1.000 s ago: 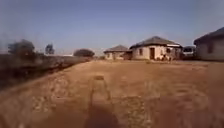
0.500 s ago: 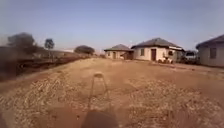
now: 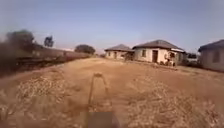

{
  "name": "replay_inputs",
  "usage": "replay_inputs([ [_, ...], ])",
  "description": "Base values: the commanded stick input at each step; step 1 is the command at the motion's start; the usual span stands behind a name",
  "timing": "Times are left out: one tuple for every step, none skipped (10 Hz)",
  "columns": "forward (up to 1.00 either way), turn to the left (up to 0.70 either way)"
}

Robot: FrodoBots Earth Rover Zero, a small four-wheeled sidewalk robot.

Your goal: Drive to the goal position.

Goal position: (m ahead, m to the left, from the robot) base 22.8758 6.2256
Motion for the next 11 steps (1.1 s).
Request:
replay_inputs([
  [0.7, 0.0],
  [0.7, 0.0],
  [0.7, 0.0],
  [0.7, 0.0],
  [0.7, 0.0],
  [0.7, 0.0],
  [0.7, 0.0],
  [0.7, 0.0],
  [0.7, 0.0],
  [0.7, 0.0],
  [0.7, 0.0],
])
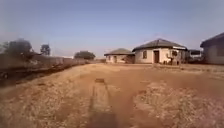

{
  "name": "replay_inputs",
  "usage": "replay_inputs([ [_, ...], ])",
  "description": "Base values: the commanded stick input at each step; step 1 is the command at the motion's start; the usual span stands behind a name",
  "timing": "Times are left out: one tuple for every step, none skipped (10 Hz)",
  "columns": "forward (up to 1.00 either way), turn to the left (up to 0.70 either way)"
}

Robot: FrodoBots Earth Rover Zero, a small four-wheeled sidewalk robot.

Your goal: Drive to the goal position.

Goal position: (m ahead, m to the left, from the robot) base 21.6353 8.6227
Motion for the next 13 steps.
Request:
replay_inputs([
  [0.7, 0.0],
  [0.7, 0.0],
  [0.7, 0.0],
  [0.7, 0.0],
  [0.7, 0.0],
  [0.7, 0.0],
  [0.7, 0.0],
  [0.7, 0.0],
  [0.7, 0.0],
  [0.7, 0.0],
  [0.7, 0.0],
  [0.7, 0.0],
  [0.7, 0.0],
])
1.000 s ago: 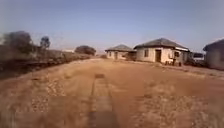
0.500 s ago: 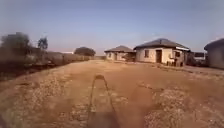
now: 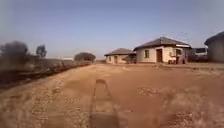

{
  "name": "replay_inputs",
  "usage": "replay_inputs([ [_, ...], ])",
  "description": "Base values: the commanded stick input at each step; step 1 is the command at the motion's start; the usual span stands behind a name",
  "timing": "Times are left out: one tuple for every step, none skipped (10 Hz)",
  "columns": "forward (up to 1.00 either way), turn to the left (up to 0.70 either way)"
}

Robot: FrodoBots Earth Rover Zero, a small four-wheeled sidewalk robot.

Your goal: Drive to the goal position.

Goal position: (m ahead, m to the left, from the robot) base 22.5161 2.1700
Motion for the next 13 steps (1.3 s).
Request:
replay_inputs([
  [0.7, 0.0],
  [0.7, 0.0],
  [0.7, 0.0],
  [0.7, 0.0],
  [0.7, 0.0],
  [0.7, 0.0],
  [0.7, 0.0],
  [0.7, 0.0],
  [0.7, 0.0],
  [0.7, 0.0],
  [0.7, 0.0],
  [0.7, 0.0],
  [0.7, 0.0],
])
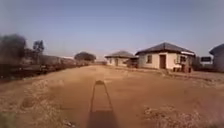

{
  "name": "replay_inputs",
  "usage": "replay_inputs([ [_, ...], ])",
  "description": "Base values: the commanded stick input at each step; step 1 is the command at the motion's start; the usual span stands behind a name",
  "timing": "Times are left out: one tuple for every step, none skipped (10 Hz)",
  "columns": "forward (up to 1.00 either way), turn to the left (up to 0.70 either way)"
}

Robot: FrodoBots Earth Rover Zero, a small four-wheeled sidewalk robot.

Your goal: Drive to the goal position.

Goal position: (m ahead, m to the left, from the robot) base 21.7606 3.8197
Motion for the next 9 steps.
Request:
replay_inputs([
  [0.7, 0.0],
  [0.7, 0.0],
  [0.7, 0.0],
  [0.7, 0.0],
  [0.7, 0.0],
  [0.7, 0.0],
  [0.7, 0.0],
  [0.7, 0.0],
  [0.7, 0.0],
])
